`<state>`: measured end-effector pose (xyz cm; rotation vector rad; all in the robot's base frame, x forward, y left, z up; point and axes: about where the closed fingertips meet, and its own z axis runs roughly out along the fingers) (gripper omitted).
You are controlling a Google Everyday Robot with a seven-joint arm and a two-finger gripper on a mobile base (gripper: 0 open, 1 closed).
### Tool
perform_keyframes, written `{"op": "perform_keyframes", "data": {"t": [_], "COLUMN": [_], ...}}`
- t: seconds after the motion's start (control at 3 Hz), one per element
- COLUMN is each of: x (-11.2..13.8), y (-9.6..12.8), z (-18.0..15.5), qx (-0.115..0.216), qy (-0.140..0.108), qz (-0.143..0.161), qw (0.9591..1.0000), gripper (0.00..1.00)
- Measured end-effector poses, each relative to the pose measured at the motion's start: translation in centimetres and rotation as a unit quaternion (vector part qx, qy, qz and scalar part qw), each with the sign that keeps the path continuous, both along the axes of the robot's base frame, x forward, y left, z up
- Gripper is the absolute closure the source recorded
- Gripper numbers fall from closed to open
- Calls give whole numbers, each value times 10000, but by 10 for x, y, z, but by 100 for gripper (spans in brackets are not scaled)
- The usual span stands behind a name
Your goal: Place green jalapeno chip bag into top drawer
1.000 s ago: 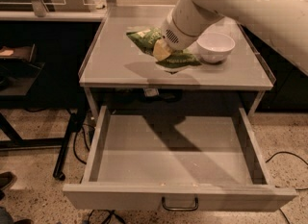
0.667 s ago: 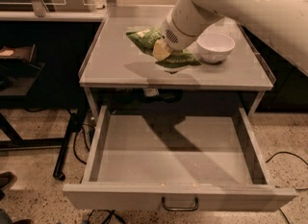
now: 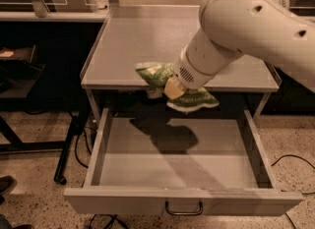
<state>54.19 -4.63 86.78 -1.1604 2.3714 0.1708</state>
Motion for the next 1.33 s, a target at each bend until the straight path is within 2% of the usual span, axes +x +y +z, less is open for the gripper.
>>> {"op": "perform_keyframes", "data": {"t": [0.33, 1.0, 1.33], "x": [-38, -37, -56], "y": [-1, 0, 16], "z": [-23, -21, -72], "qx": [126, 127, 414], "qy": [353, 334, 793], "qz": [197, 189, 124], "qw": [9991, 9992, 9959], "gripper": [100, 100, 100]}}
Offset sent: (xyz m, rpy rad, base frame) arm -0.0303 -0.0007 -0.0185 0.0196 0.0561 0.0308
